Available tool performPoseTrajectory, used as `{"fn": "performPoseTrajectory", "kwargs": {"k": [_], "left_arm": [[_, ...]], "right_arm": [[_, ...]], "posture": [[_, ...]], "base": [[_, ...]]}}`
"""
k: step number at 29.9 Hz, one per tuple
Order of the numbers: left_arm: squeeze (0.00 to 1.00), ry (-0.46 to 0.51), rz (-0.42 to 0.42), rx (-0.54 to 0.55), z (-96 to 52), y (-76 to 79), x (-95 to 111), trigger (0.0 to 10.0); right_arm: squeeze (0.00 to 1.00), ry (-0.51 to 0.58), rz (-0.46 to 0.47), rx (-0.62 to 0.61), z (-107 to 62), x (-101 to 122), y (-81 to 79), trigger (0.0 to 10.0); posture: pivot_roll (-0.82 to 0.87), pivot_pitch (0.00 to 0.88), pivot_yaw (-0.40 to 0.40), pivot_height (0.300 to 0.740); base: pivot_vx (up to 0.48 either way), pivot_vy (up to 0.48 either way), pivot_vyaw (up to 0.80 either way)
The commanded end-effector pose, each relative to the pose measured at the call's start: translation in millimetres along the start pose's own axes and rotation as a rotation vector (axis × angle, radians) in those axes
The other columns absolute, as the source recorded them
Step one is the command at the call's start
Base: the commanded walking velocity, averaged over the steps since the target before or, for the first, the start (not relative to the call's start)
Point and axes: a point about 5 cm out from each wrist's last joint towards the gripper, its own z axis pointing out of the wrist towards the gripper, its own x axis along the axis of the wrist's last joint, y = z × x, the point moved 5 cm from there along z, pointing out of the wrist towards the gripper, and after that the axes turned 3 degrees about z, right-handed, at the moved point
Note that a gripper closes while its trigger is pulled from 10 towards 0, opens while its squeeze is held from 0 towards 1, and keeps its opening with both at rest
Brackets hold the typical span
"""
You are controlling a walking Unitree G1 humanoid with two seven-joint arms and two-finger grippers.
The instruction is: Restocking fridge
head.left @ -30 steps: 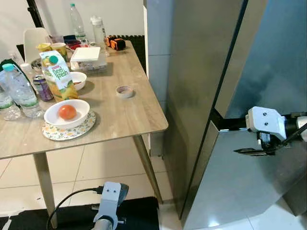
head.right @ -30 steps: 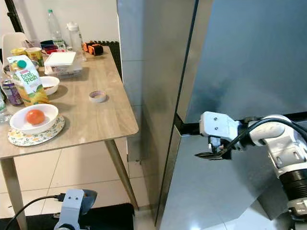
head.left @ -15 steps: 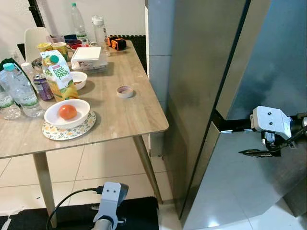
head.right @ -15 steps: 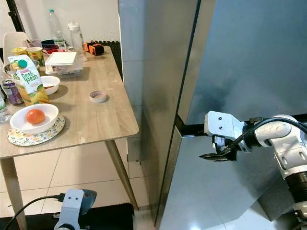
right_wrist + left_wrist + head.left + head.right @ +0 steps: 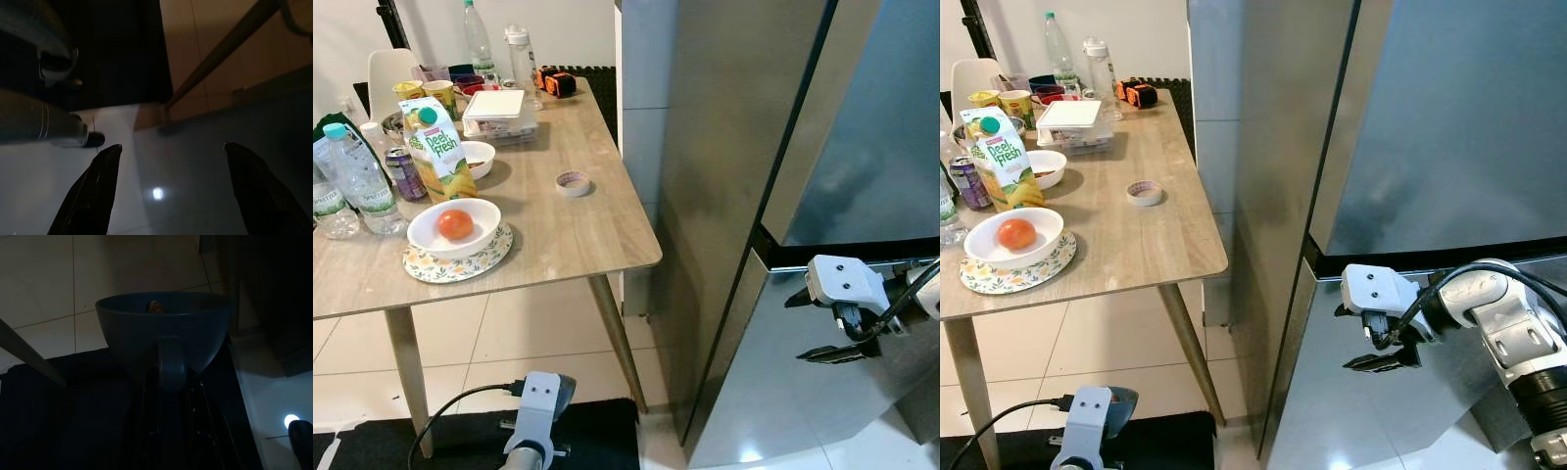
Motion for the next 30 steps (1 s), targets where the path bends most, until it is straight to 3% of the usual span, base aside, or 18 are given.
{"fn": "performPoseTrajectory", "kwargs": {"k": [1, 2, 4, 10, 13, 19, 30], "left_arm": [[0.00, 0.009, 0.006, -0.009, -1.2, 3.5, 0, 10.0], [0.00, 0.008, 0.006, -0.007, -1.3, 2.9, -1, 10.0], [0.00, 0.008, 0.006, -0.007, -1.4, 2.3, -1, 10.0], [0.00, 0.007, 0.007, -0.006, -1.5, 1.8, -1, 10.0], [0.00, 0.007, 0.007, -0.008, -1.6, 2.0, -1, 10.0], [0.00, 0.008, 0.008, -0.011, -0.7, 2.7, 0, 10.0], [0.00, 0.011, 0.007, -0.012, -0.6, 3.0, 1, 10.0]], "right_arm": [[0.00, 0.038, -0.024, -0.027, -3.0, 9, 4.1, 10.0], [0.00, 0.119, -0.030, -0.069, -10.5, 22, 10.7, 10.0], [0.00, 0.177, -0.033, -0.100, -16.8, 31, 15.1, 10.0], [0.00, 0.219, -0.050, -0.146, -27.1, 39, 20.0, 10.0], [0.00, 0.181, -0.041, -0.189, -33.1, 32, 24.3, 10.0], [0.00, -0.055, 0.020, -0.256, -37.6, -8, 30.2, 10.0], [0.00, -0.110, 0.078, -0.296, -41.4, -21, 32.4, 10.0]], "posture": [[-0.14, 0.000, -0.015, 0.740], [-0.14, 0.000, -0.015, 0.740], [-0.14, 0.000, -0.015, 0.740], [-0.14, 0.000, -0.012, 0.740], [-0.14, 0.000, -0.010, 0.740], [-0.15, 0.000, -0.008, 0.740], [-0.14, 0.000, -0.006, 0.740]], "base": [[0.000, 0.000, 0.00], [0.000, 0.000, 0.00], [0.000, 0.000, 0.00], [0.000, 0.000, 0.00], [0.000, 0.000, 0.00], [0.000, 0.000, 0.00], [0.000, 0.000, 0.00]]}}
